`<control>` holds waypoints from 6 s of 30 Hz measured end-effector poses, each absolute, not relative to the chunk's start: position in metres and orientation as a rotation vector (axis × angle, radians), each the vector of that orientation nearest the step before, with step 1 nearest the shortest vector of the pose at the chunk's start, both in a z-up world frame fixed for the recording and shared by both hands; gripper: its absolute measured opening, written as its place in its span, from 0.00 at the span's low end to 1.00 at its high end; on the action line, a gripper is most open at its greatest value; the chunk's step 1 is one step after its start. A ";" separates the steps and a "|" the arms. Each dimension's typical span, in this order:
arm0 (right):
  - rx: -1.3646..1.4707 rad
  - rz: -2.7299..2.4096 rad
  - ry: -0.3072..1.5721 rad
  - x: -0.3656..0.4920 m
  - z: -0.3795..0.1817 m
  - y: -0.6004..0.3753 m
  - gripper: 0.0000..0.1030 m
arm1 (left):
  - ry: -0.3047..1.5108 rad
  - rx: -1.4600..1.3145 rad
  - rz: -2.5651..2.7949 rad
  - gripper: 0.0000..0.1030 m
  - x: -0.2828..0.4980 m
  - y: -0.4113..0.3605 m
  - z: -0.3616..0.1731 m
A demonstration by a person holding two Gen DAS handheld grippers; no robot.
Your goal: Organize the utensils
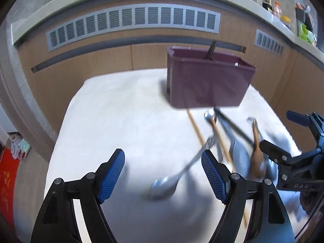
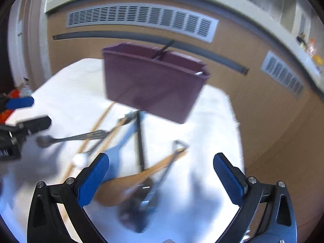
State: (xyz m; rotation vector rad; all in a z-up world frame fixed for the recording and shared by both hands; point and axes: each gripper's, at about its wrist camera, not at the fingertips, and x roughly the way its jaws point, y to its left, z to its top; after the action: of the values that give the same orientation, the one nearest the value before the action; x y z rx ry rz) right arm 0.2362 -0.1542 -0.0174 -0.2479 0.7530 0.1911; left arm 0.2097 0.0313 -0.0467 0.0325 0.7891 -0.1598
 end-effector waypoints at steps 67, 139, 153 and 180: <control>-0.019 0.302 0.844 0.184 -0.040 -0.201 0.24 | 0.731 0.055 -0.180 0.29 0.183 0.030 -0.020; -0.041 0.286 0.659 0.166 0.009 -0.194 0.20 | 0.865 0.012 -0.196 0.28 0.148 0.019 -0.071; -0.037 0.308 0.580 0.142 0.042 -0.198 0.20 | 0.609 0.033 -0.215 0.28 0.129 0.022 0.016; -0.022 0.378 0.321 0.185 0.210 -0.198 0.20 | 0.321 -0.019 -0.374 0.28 0.201 -0.006 0.193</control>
State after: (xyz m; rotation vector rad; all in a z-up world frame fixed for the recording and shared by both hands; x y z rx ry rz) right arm 0.1852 -0.1980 0.2104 -0.0225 0.3211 0.3783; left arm 0.2008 -0.0057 0.1934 -0.0190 0.3207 -0.3745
